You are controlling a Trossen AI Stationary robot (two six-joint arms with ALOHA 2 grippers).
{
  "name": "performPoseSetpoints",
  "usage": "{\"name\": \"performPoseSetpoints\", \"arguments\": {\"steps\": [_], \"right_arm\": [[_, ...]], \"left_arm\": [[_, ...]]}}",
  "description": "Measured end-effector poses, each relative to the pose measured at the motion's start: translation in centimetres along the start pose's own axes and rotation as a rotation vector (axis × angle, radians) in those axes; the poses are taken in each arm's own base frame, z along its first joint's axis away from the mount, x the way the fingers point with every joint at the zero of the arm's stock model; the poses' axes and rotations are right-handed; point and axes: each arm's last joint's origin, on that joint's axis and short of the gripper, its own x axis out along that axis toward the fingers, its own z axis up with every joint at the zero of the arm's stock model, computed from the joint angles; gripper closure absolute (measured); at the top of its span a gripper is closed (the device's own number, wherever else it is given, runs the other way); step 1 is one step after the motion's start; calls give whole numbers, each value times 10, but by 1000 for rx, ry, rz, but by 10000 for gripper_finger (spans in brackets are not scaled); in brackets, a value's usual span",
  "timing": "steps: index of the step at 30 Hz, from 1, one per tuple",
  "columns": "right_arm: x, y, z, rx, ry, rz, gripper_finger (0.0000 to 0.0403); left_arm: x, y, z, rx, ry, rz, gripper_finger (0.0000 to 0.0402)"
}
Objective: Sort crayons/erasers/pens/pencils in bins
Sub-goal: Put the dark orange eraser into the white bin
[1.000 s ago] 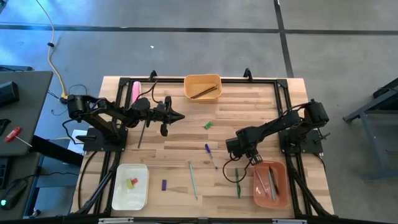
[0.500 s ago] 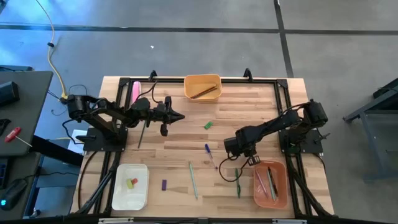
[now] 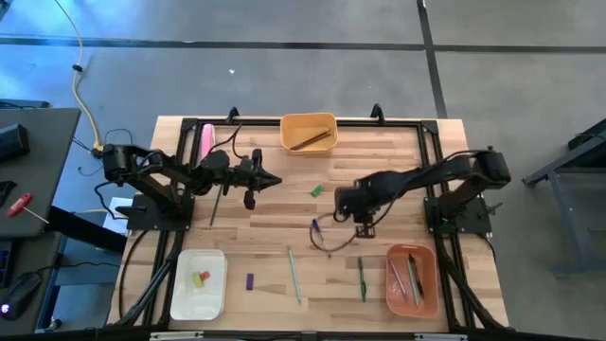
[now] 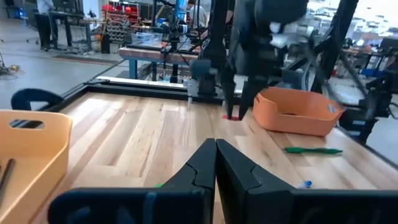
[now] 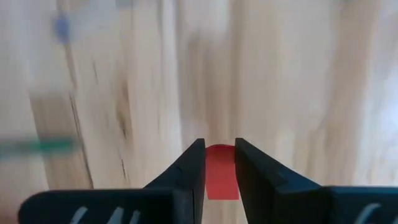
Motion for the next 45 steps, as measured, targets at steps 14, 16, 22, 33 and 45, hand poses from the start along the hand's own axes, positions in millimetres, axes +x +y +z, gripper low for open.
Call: {"name": "performPoseSetpoints", "arguments": {"steps": [14,16,22,33,45], "right_arm": [[-13,-24,14,190,-945,43,339],[-13,-25,15,176,-1038,43,339],[-23,-21,20,122,-1191,41,339],[-32,-11,23,52,-1289,47,339],[-37,-9,24,7,-1341,42,339]], "left_arm": [[30,-18,4,-102,123,-93,313],[37,-24,7,-85,129,-100,290],[54,-33,24,-100,91,-118,235],[82,-44,52,-85,52,-111,202],[99,-52,56,-42,36,-147,229]]}}
